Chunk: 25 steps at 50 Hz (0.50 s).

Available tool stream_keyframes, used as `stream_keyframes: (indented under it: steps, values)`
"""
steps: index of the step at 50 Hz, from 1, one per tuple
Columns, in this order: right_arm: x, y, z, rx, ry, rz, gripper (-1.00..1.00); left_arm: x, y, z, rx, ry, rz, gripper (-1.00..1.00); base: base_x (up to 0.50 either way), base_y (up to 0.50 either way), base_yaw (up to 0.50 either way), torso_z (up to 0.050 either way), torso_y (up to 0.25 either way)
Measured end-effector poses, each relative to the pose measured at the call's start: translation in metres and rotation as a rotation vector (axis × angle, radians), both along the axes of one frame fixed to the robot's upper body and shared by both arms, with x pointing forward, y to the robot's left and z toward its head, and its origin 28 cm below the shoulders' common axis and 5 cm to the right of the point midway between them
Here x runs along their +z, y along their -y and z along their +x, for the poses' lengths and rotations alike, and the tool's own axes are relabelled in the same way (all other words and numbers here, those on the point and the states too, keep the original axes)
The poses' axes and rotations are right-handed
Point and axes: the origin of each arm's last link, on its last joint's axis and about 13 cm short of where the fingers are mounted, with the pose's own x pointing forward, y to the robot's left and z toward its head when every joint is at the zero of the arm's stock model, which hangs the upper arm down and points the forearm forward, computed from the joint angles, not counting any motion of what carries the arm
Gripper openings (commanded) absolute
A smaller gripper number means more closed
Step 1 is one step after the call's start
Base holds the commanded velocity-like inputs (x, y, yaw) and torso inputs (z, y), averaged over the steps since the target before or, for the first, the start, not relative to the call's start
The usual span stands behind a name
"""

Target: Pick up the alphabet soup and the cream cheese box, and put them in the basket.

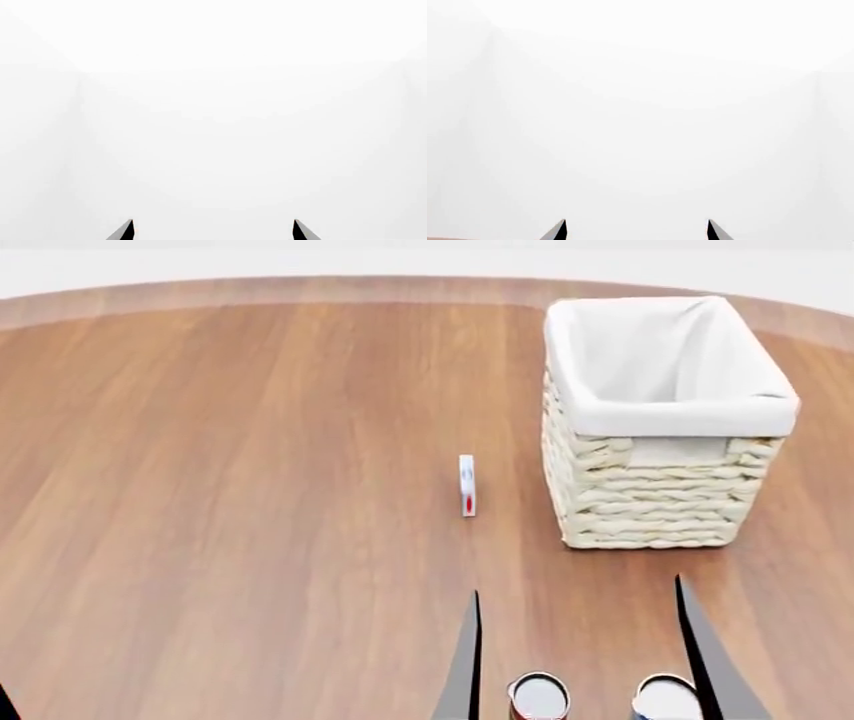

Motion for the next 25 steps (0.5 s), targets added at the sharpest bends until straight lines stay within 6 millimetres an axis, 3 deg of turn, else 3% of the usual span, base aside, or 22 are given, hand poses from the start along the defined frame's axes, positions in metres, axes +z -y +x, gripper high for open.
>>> stream_keyframes:
  steps: [25]
  values:
    - [-0.0008,-0.0002,-0.0008,0.003,-0.002,0.007,1.0,-0.0023,0.0001,-0.0003,-0.002,-0.007,-0.001,1.0,0.26,0.0,0.0,0.0,0.001]
